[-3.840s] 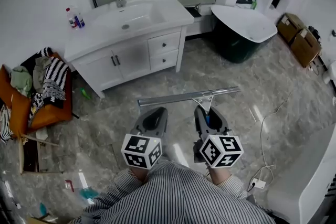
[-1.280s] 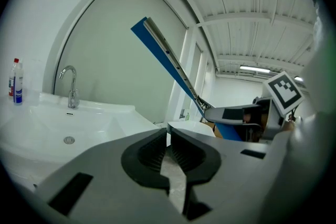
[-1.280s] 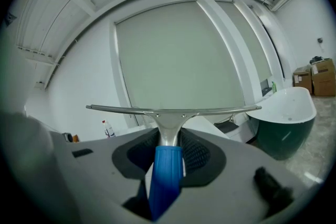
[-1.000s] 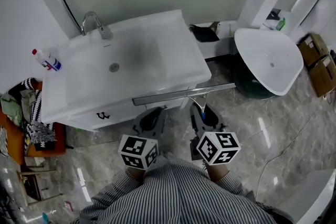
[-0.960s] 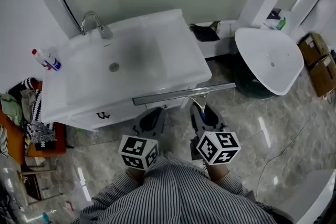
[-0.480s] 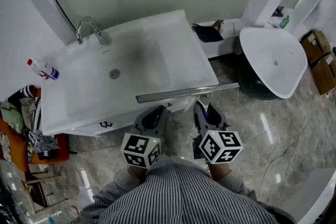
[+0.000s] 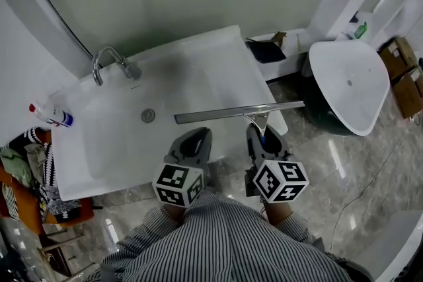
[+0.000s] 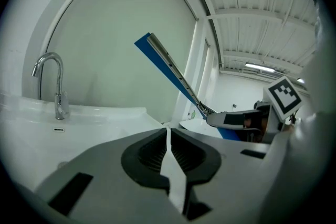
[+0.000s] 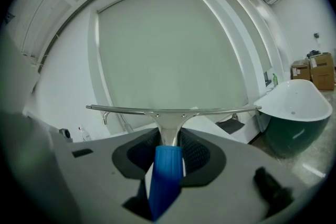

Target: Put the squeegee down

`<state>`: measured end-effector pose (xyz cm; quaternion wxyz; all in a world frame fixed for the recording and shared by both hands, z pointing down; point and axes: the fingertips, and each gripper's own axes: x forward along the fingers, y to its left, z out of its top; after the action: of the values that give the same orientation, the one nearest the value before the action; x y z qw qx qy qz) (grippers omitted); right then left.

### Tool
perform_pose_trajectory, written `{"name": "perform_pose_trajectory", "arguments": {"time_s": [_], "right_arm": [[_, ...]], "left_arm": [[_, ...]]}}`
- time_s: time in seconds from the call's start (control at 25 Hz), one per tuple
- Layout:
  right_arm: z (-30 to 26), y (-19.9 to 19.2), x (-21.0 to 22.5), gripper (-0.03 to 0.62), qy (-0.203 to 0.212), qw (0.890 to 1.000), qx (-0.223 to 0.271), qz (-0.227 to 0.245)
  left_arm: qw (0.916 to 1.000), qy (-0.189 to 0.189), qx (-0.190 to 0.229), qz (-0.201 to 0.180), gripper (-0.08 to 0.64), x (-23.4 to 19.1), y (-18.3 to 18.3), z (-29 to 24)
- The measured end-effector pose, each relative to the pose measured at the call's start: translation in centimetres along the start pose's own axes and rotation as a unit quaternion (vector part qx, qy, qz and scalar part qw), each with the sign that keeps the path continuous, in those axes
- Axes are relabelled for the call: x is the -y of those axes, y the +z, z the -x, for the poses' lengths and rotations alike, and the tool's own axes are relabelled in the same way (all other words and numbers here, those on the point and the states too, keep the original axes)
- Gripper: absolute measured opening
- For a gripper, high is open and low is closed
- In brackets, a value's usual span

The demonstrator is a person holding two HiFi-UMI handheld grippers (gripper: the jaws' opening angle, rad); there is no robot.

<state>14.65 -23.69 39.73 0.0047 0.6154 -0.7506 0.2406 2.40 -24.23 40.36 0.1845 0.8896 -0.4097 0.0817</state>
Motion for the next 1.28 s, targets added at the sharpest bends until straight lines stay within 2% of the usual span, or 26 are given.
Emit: {"name": "perform_pose_trajectory", "arguments": {"time_s": [0.28,0.56,0.88,1.28], "right_arm": [[-5.3,2.1,-0.6,0.121,-0.014,1.000,0.002,0.003],[-8.8,2.0,-1.4,0.121,-0.020,1.000,-0.012,0.009],[-11.0,2.4,-1.7,0.121,-0.007,0.999,-0.027,0.024],[-14.1,4.3,-0.6,0.121,0.028,0.998,-0.040,0.031]], "left_arm": [[0.9997,-0.022,-0.006,-0.003,0.032,-3.8,2.5,-3.5],[0.9991,-0.036,-0.019,0.009,0.032,-6.5,2.5,-5.4],[0.9992,-0.013,-0.017,0.034,0.032,-8.6,2.8,-6.2],[0.9987,0.026,0.006,0.043,0.032,-10.4,4.9,-8.3]]}}
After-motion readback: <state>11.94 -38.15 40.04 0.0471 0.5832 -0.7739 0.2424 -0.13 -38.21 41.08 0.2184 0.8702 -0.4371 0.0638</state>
